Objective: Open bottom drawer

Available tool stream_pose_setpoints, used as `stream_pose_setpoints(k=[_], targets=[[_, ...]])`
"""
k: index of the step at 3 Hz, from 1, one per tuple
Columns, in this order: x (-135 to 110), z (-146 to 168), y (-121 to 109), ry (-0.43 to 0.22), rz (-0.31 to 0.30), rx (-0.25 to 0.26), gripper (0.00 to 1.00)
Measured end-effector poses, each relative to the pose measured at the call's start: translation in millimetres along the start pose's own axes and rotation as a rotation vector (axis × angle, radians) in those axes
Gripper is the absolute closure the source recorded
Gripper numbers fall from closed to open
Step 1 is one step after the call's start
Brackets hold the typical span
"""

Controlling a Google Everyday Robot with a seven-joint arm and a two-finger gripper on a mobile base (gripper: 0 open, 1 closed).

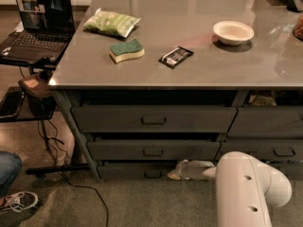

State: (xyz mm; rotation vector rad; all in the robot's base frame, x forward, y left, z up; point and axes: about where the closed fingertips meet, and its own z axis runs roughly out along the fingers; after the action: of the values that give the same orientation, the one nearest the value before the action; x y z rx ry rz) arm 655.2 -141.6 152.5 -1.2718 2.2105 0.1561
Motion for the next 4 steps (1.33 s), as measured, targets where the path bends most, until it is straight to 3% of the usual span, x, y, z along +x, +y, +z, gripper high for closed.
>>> stream_pose_setpoints(k=[2, 3, 4], targets=[[-7.5, -8.5, -5.6, 0.0, 0.0, 0.0, 0.89], [-5.7, -11.8, -1.1, 0.006, 0.007, 0.012, 1.0], [-5.7, -11.8, -1.1, 0.006, 0.007, 0.012, 1.0]])
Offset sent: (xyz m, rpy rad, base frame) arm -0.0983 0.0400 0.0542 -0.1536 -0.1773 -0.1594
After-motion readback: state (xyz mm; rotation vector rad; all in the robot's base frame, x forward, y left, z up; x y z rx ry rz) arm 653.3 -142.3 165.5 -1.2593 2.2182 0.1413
